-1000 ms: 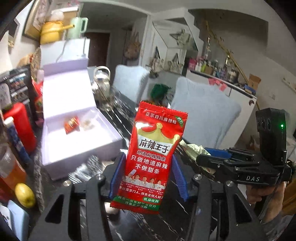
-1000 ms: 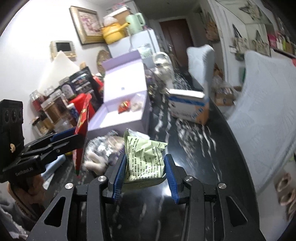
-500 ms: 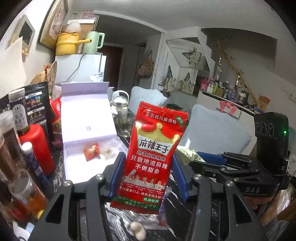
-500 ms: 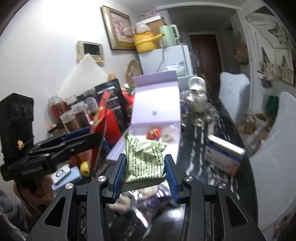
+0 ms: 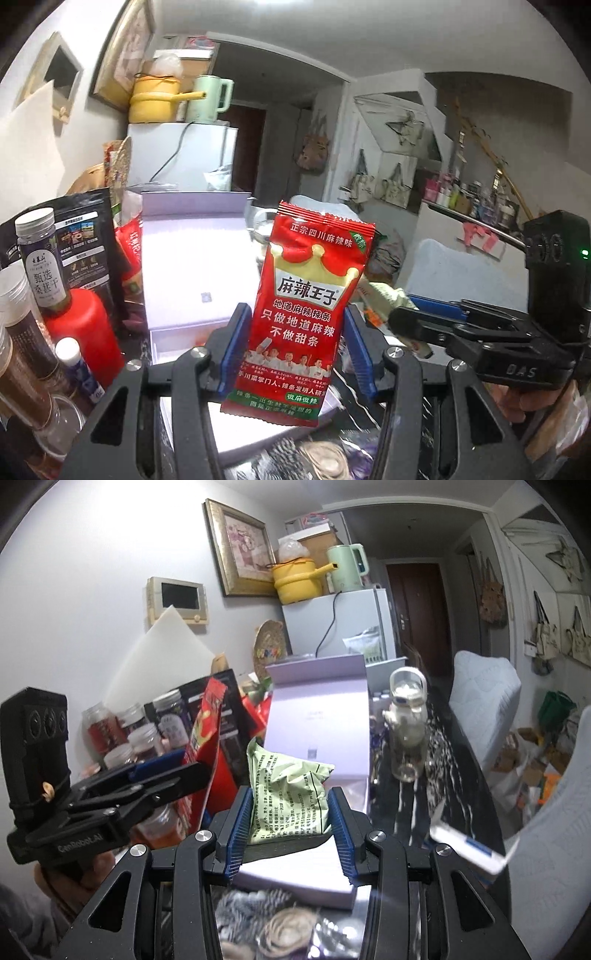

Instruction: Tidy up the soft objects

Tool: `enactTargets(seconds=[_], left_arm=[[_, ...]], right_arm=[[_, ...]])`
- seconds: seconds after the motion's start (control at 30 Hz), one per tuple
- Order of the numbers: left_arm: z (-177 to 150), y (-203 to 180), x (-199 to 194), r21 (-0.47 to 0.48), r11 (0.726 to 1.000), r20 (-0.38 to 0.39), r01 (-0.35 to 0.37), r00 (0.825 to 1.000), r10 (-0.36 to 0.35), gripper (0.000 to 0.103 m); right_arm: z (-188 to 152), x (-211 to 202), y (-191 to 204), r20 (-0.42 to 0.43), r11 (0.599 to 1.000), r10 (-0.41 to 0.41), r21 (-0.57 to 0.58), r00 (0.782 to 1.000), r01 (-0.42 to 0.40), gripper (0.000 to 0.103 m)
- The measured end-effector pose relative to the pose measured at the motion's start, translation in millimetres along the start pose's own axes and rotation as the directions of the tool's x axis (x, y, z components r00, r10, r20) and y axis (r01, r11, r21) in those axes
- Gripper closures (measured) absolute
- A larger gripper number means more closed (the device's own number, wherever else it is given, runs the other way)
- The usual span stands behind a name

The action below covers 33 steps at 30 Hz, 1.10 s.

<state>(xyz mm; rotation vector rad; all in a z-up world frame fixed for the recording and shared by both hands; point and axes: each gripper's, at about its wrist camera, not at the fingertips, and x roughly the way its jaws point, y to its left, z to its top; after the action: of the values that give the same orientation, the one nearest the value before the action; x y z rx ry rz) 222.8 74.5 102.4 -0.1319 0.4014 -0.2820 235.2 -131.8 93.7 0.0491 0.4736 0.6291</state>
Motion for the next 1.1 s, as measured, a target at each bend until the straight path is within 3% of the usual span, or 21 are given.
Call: enactTargets(seconds=[0.33, 0.5, 0.7, 0.87, 1.1], left_arm=[[11, 37, 40, -0.022, 0.988, 0.003, -0.151, 0.989, 0.151, 0.053], [4, 56, 63, -0.025, 0.977, -0.054, -0.21, 0.977, 0.209, 0.053], [-6, 64, 87, -0.012, 0.969, -0.117, -0.248, 0.963, 0.245, 0.053], [-17, 67, 105, 0.007, 0.963, -0.168, -0.27, 0.949, 0.268, 0.053], [-34, 73, 129, 0.028, 0.952, -0.237, -0.306, 0.923, 0.304, 0.053]], right_arm=[[29, 47, -5, 0.013, 0.999, 0.041, 0.02, 0.999, -0.041, 0.062], [37, 72, -6, 0.002, 1.0, 0.013, 0.001, 1.0, -0.013, 0.062], [33, 102, -14, -0.042, 1.0, 0.018, 0.009, 0.999, -0.018, 0.062], [24, 125, -24, -0.109, 0.999, -0.047, 0.001, 0.993, 0.047, 0.062], [11, 148, -38, -0.188, 0.998, -0.049, 0.021, 0.981, 0.054, 0.061]])
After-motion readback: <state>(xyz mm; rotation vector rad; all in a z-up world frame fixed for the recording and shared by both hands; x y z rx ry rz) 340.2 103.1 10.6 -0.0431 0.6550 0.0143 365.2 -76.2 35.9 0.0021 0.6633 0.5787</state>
